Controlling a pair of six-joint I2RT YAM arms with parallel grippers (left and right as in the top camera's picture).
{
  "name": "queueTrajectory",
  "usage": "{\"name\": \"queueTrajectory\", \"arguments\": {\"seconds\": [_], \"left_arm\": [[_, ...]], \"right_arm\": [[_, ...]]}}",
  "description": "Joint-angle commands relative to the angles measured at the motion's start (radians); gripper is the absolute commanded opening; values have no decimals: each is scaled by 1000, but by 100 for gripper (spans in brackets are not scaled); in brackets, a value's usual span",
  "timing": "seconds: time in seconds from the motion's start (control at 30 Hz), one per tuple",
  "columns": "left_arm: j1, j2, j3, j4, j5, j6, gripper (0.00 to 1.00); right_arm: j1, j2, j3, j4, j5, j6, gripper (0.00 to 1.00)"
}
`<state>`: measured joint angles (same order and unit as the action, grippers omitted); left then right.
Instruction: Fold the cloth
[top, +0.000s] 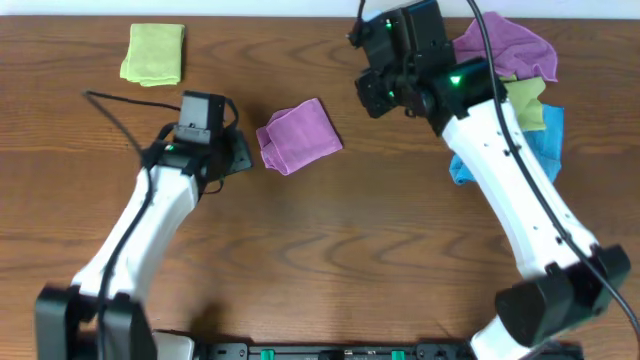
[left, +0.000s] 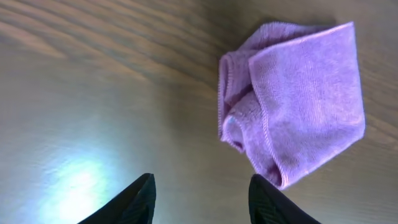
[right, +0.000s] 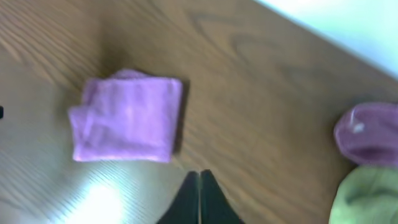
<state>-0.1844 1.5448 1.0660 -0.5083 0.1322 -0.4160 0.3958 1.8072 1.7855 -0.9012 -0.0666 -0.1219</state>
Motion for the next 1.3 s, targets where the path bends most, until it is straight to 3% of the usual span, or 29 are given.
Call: {"name": "queueTrajectory", "arguments": {"seconds": [0.0,0.07,0.2,0.63,1.27], "left_arm": [[3,78,1,53,56,-40,53],[14,137,1,126,115,-83,65],[36,200,1,214,209,-90,69],[50,312,1,281,258,-85,69],[55,330,1,319,289,-87,75]], "right_arm": [[-11,81,-37,1,-2,-21,2],[-11,157,-43,10,-18,-11,1],[-9,271,-43,33,-64,6,1],[5,370,-44,171,-122,40,1],[31,478,-44,220,-141,107,1]]}}
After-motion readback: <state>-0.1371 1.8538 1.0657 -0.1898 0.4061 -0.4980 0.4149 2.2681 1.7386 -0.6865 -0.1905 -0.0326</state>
